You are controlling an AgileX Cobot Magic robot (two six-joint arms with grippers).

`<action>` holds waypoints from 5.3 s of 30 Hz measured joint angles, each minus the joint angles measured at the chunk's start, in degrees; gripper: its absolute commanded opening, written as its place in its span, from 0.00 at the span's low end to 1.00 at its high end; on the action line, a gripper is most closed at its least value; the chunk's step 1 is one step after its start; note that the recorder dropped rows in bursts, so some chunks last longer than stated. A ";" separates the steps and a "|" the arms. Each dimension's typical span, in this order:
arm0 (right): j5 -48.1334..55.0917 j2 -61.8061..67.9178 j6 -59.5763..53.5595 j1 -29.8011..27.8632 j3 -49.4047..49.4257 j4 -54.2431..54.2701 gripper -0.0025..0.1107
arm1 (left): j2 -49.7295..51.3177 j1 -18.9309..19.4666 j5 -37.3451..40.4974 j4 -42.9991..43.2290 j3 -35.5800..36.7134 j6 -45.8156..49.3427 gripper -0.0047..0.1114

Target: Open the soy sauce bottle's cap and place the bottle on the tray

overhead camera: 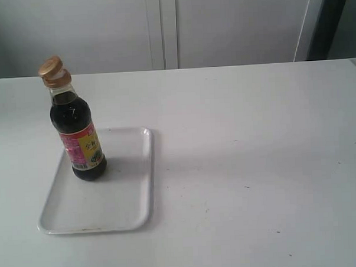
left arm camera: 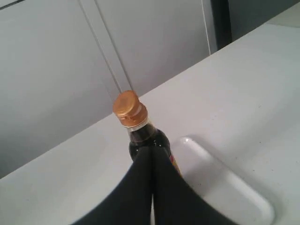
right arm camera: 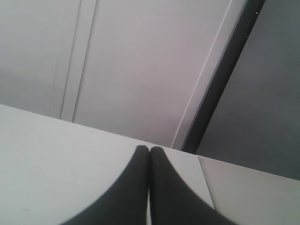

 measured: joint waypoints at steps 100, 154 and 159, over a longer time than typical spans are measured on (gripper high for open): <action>1.71 -23.34 3.56 0.00 13.67 0.56 0.02 | -22.93 11.41 -7.14 35.55 33.81 -48.30 0.04; 1.71 -23.34 3.56 0.00 13.67 0.56 0.02 | -22.93 11.41 -6.87 35.45 33.81 -48.40 0.04; 3.04 -23.34 7.16 0.00 13.67 -0.80 0.02 | -22.93 11.41 -6.87 35.45 33.81 -48.40 0.04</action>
